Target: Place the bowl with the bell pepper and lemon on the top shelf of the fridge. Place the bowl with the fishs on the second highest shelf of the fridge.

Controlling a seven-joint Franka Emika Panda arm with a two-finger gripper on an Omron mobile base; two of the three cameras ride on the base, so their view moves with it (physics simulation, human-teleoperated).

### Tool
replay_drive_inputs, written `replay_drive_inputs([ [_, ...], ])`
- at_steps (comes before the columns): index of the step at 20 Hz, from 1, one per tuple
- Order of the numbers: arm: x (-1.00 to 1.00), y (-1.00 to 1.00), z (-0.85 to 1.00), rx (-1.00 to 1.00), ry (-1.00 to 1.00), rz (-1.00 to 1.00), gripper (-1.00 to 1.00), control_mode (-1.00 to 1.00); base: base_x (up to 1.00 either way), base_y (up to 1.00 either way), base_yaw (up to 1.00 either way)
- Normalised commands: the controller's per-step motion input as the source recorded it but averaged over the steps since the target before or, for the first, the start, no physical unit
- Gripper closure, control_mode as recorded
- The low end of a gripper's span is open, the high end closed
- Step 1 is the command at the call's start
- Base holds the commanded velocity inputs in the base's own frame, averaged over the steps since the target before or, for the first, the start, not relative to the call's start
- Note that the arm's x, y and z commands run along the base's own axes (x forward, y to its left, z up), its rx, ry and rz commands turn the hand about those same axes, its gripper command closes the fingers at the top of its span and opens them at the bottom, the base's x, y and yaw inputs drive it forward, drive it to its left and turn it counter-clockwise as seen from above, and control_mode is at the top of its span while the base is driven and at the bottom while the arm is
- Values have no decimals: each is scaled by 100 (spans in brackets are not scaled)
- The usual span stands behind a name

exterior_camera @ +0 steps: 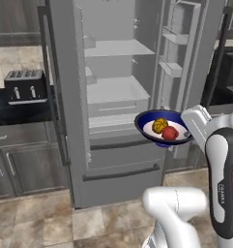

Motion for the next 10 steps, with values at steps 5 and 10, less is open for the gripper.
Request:
replay_drive_inputs([
  [5,0,0,0,0,0,0,100,100,64,0,0],
  [10,0,0,0,0,0,0,100,100,48,1,0],
])
